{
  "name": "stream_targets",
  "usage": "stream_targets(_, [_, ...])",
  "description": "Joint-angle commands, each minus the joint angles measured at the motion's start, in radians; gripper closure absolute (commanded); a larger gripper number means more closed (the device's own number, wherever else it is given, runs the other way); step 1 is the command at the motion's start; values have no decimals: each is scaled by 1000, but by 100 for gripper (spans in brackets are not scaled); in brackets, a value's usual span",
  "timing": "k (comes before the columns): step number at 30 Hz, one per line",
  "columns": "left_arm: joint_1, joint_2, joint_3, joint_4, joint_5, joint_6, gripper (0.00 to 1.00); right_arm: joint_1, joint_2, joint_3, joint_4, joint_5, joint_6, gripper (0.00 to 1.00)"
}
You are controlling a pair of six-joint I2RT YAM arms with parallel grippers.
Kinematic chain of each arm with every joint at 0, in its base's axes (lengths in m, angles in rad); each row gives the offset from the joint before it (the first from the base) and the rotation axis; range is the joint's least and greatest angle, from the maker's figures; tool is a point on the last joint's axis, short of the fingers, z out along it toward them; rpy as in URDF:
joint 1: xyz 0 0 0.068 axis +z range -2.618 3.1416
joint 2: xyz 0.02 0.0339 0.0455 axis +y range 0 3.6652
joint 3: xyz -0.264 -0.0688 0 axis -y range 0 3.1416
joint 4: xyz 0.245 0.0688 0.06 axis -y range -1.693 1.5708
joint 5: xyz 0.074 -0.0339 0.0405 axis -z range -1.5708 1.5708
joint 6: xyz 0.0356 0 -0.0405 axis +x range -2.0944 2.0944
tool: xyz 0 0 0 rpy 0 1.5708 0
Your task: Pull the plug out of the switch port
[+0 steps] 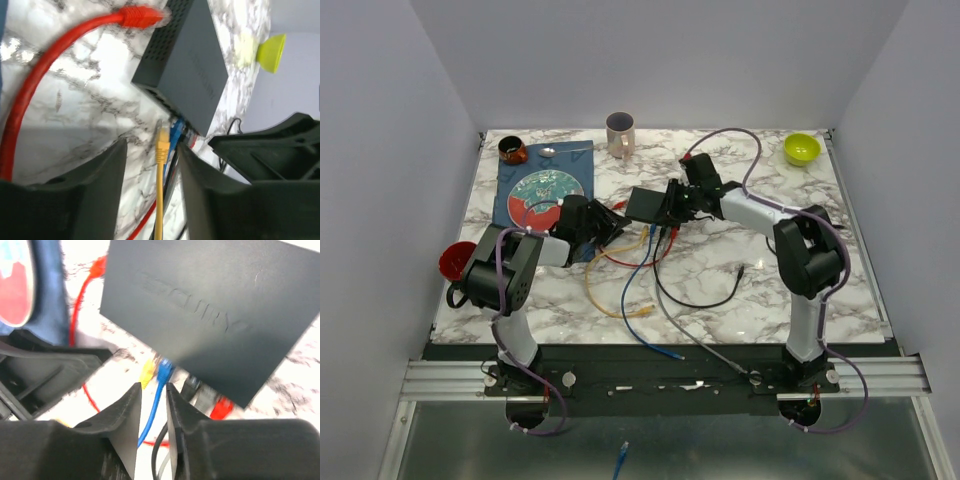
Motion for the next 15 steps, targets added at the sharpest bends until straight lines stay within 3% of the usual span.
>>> stream_targets(1, [5,-117,48,-135,-10,123,37,1,-115,-37,22,12,-20,64])
stream_targets(6, [2,-181,37,-233,41,192,27,12,-155,-98,33,-12,-23,64])
stream_targets(15, [-33,-226,84,-619,-6,445,25,14,-230,-207,56,9,-29,64])
